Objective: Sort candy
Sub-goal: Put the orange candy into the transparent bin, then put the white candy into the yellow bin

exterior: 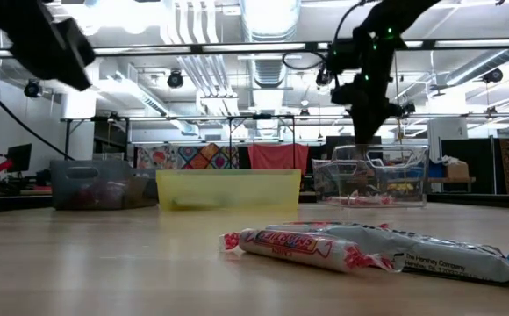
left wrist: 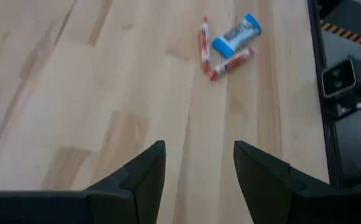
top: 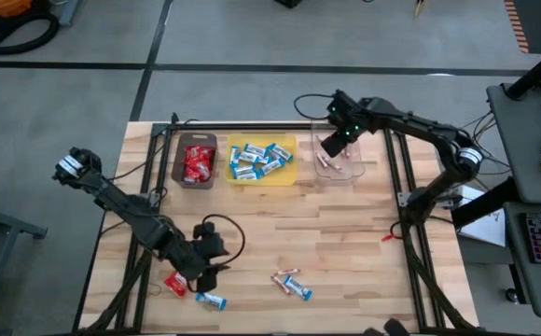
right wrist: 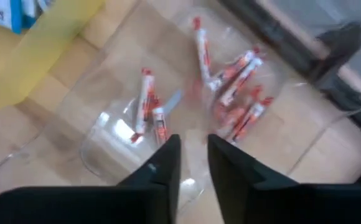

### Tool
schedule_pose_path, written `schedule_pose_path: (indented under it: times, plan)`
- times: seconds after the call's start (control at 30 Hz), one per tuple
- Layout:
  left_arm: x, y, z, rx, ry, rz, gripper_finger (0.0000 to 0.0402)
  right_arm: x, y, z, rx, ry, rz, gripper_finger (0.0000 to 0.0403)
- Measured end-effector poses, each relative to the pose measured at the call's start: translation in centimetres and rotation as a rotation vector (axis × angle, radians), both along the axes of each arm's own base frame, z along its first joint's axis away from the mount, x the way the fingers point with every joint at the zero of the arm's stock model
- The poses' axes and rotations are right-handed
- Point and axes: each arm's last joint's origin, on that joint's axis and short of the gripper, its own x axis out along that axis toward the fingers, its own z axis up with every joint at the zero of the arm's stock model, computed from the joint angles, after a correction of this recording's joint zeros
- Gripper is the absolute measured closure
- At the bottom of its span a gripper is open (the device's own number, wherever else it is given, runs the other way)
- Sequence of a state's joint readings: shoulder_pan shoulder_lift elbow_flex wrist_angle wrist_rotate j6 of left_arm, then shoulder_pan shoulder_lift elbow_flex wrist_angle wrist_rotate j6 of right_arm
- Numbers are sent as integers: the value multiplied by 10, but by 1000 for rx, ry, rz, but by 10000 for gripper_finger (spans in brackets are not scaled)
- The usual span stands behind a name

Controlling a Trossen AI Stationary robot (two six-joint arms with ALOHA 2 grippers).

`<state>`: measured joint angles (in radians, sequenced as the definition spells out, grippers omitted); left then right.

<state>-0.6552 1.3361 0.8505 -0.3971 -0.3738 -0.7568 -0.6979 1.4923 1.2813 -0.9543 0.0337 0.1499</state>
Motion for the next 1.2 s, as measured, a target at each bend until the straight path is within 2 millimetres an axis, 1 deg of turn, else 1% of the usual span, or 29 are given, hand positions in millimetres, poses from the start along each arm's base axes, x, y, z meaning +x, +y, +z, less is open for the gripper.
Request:
schedule_pose_path:
  times: [0.1, 0.2, 0.3, 0.4, 0.53, 0.63, 0.73, 0.83, 1.0, 1.1, 1.2]
  plan:
    - [-7, -5, -2, -11, 27, 0, 229, 1, -6, -7, 52, -18, 18, 285]
    - [-12, -10, -3, -37, 59, -4, 229, 1, -6, -7, 56, -19, 14, 246]
    - [-16, -15, -4, -99, 88, 1, 228, 2, 0, 0, 52, -48, 2, 221]
    - [-23, -22, -4, -139, 112, -21, 223, 5, 13, 11, 67, -106, 31, 212]
    - [-34, -35, -4, -164, 129, -64, 205, 10, 41, 29, 64, -173, 106, 211]
    - [-40, -44, -9, -172, 146, -79, 181, 16, 69, 41, 60, -213, 173, 216]
    - [-43, -59, -20, -164, 155, -120, 154, 22, 101, 49, 65, -245, 248, 218]
    - [-46, -72, -36, -106, 182, -175, 136, 26, 133, 56, 29, -252, 295, 220]
    - [-48, -87, -62, -27, 244, -204, 140, 29, 175, 59, -6, -254, 328, 220]
    - [-46, -95, -72, 0, 263, -214, 149, 30, 194, 59, 20, -268, 347, 220]
    - [-44, -98, -82, 35, 291, -209, 158, 30, 208, 59, 22, -272, 352, 220]
